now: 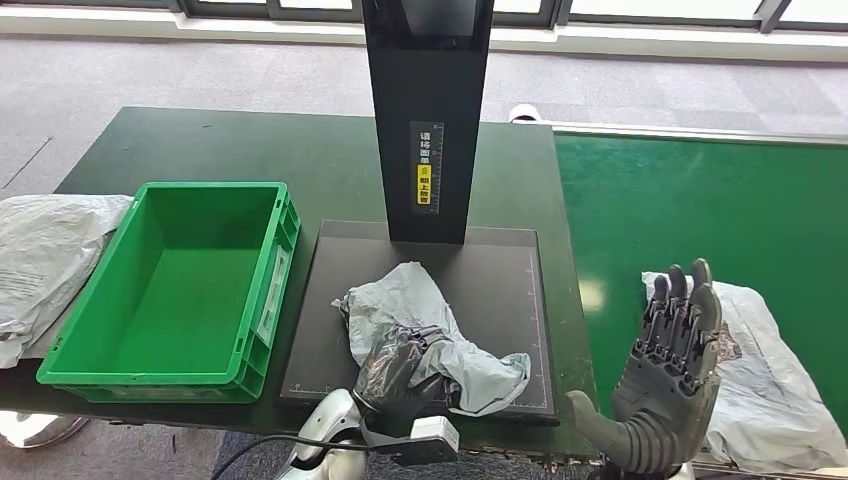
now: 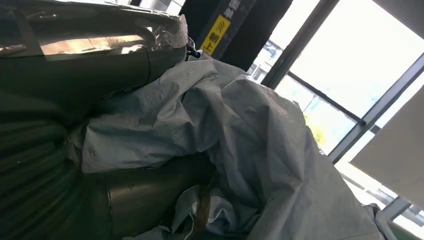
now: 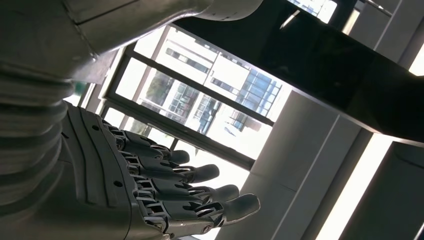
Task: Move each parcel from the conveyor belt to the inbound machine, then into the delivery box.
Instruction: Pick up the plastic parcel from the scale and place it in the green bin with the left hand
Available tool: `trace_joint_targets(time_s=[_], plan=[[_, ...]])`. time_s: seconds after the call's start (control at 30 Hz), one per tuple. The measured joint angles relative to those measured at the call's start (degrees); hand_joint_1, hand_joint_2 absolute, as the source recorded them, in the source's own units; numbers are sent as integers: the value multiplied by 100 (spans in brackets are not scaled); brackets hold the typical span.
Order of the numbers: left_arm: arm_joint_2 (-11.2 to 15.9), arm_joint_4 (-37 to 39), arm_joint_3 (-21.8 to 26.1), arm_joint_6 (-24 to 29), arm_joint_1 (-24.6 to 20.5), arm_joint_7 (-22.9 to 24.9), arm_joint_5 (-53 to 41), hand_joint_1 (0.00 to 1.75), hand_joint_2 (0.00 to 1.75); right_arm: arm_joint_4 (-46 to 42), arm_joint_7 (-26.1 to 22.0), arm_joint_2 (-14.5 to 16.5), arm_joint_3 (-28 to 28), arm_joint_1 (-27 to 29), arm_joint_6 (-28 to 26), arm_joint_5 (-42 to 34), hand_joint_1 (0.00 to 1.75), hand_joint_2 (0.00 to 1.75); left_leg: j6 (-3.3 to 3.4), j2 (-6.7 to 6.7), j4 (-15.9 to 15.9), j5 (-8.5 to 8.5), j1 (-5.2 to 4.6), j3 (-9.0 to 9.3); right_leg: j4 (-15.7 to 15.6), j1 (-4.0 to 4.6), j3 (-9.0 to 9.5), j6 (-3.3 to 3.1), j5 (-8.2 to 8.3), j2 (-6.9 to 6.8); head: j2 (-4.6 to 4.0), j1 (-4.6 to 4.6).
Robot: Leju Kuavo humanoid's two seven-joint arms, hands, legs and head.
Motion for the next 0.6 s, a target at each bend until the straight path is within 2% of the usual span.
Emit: trace_joint_targets(time_s=[0.27, 0.47, 0.6], plan=[[79, -1344, 168, 417, 437, -197, -107, 175, 175, 68, 0, -50, 0, -44, -237, -7, 0, 175, 0, -6, 0, -1, 0, -3, 0, 0, -1, 0, -5, -3, 0, -2], [93, -1789, 250, 489, 593, -219, -185, 175, 175, 79, 0, -62, 0, -55, -246, 0, 0, 175, 0, -7, 0, -1, 0, -3, 0, 0, -1, 0, -5, -5, 0, -2], [117, -2241, 286, 1234, 722, -320, -856, 175, 175, 71, -1, -71, 0, -18, -451, 102, 0, 175, 0, -7, 0, 0, 0, -1, 0, 0, -1, 0, -5, -6, 0, -2]])
